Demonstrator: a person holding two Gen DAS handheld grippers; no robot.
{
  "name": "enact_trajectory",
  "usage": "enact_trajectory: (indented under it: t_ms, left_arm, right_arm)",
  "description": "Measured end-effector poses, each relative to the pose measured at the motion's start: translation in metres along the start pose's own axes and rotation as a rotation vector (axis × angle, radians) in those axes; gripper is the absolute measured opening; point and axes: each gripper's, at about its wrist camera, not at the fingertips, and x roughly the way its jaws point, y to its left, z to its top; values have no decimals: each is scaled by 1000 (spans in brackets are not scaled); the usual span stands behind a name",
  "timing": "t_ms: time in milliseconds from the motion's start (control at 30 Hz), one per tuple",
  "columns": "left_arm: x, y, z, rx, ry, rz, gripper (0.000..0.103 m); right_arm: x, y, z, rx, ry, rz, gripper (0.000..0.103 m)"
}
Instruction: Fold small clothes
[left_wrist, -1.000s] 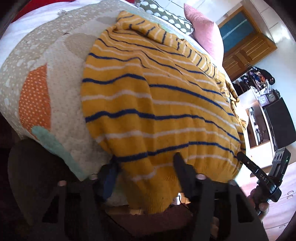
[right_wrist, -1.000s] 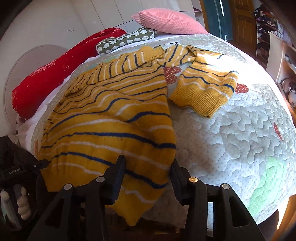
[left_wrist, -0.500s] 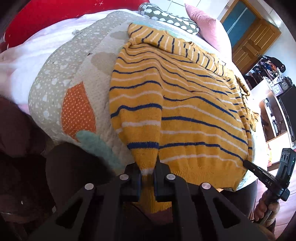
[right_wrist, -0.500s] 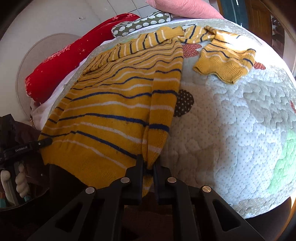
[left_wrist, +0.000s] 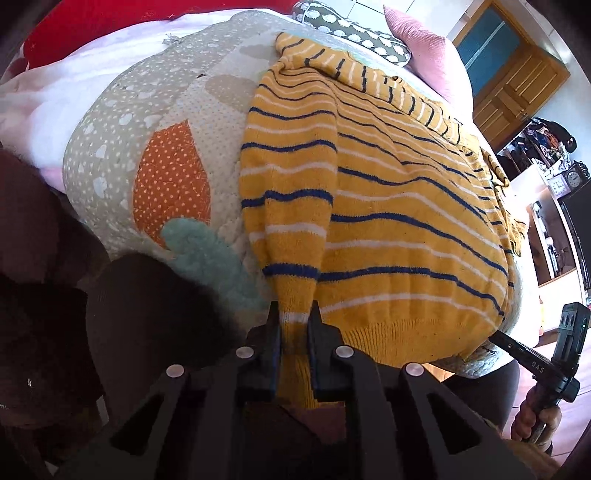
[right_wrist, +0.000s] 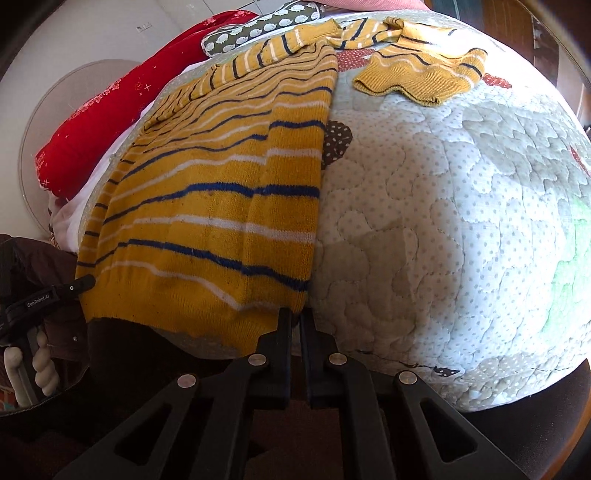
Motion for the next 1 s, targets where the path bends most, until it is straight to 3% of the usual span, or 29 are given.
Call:
enact_trajectory:
  t_ms: [200, 367, 567, 700, 767, 867, 1000]
  left_arm:
    - [-13, 34, -11, -69, -14, 34, 14]
    - [-50, 48, 8, -82, -111, 19, 15]
    - [-53, 17, 99, -43, -188, -85, 36]
    - [-20, -9, 180, -26, -198, -69, 41]
    - [4, -13, 221, -23, -188, -33, 43]
    - [40, -18, 272, 15, -171, 88, 43]
    - [83, -30, 308, 125, -139, 202, 43]
  right_arm:
    - [-16, -13, -5, 28, -34, -31, 6]
    - [-38, -18, 13, 28, -107, -52, 6]
    - [-27, -3, 61, 23, -146, -20, 6]
    - [-18, 6, 81, 46, -152, 22, 6]
    - [-17, 10, 84, 40, -147, 16, 6]
    - [-19, 4, 82, 43, -143, -8, 7]
    - [-16, -13, 76, 84, -120, -48, 7]
